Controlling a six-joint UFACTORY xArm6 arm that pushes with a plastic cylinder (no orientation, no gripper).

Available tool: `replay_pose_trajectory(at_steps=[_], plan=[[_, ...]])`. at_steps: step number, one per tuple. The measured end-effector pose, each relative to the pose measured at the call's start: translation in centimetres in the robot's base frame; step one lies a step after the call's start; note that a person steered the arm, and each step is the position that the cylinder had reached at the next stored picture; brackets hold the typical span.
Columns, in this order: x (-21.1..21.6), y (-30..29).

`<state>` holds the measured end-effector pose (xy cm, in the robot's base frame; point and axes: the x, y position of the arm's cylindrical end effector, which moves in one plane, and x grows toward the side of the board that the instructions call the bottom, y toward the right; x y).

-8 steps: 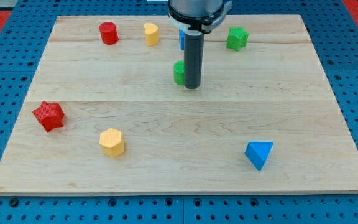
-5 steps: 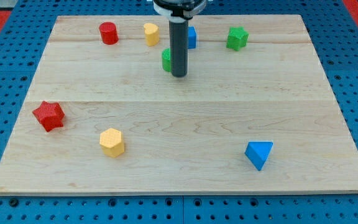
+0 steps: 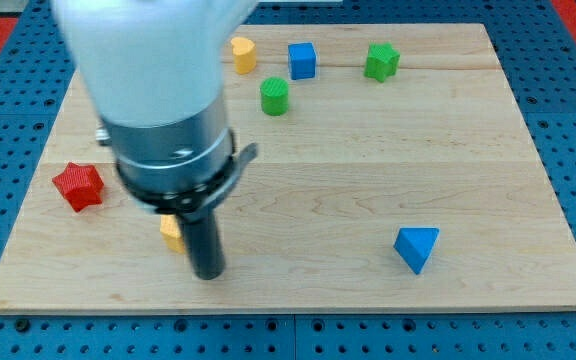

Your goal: Push the yellow hexagon to the center of the board

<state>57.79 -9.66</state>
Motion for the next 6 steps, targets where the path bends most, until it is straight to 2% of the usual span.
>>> replay_pose_trajectory(at_steps=[3, 5, 6], plan=[[-5.9, -2.7], [-6.5, -8.9], [-7.9, -9.2]])
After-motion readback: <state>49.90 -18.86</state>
